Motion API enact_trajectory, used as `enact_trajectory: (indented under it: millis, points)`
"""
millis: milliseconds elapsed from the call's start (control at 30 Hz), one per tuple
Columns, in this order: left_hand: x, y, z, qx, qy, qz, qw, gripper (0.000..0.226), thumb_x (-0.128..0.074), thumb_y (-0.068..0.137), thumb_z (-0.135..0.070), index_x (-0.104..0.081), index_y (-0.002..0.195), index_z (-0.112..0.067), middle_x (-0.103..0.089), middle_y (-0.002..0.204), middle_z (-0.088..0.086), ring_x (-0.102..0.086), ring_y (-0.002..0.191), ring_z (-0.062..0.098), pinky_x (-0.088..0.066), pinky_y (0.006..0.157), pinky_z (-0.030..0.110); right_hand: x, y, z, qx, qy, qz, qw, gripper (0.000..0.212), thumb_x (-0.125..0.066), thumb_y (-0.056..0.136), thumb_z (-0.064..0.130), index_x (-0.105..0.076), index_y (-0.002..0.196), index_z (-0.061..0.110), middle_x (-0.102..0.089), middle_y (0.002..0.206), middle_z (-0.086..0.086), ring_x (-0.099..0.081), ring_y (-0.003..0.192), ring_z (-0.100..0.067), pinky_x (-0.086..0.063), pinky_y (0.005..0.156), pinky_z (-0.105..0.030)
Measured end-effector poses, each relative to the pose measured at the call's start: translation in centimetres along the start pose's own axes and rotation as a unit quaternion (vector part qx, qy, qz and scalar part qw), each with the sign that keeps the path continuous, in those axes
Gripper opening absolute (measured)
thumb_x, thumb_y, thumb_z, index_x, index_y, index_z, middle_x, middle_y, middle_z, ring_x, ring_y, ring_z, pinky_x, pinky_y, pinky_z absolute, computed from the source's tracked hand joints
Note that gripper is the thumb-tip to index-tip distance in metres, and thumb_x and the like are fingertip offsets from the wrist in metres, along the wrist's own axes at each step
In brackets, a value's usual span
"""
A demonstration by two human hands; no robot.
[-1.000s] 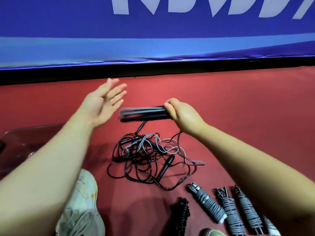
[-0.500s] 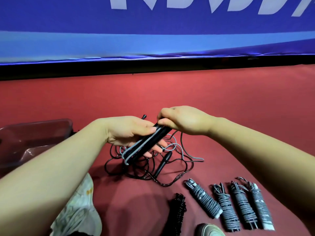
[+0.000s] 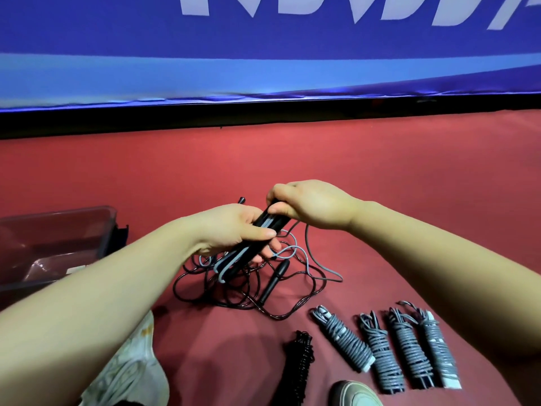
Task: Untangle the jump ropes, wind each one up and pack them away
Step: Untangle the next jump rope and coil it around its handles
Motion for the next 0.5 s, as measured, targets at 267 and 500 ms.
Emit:
enact_trajectory:
  millis: [267, 500]
  points:
    - [0.9, 0.5, 0.1, 0.019, -0.029, -0.022, 0.999, 0.01, -0.05, 0.095, -0.003, -0.048, 0.085, -0.006, -0.061, 0.073, 0.007, -0.062, 0.061, 0.017, -0.055, 0.061, 0.03, 1.0, -0.5, -1.1, -0.027, 0.031, 0.021, 0.999, 0.052, -0.055, 0.09, 0.04, -0.037, 0.135, 0.022, -0.059, 0.1, 0.004, -0.049, 0.08, -0.014, -0.03, 0.065, -0.025]
    - [1.0, 0.3, 1.2, 0.069, 0.032, 0.021, 0.997, 0.007, -0.052, 0.095, -0.004, -0.049, 0.088, -0.006, -0.061, 0.07, 0.006, -0.055, 0.056, 0.016, -0.046, 0.05, 0.026, 1.4, -1.5, -2.2, 0.016, -0.083, -0.051, 0.995, 0.02, -0.044, 0.095, 0.027, -0.06, 0.106, 0.024, -0.062, 0.095, 0.005, -0.056, 0.086, -0.022, -0.042, 0.067, -0.032]
Point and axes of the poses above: each hand's wrist, its own y-axis towards the middle knuckle, its own x-axis out of the back of the hand, z = x × y, the point moved 2 cm from there along y, towards the middle knuckle
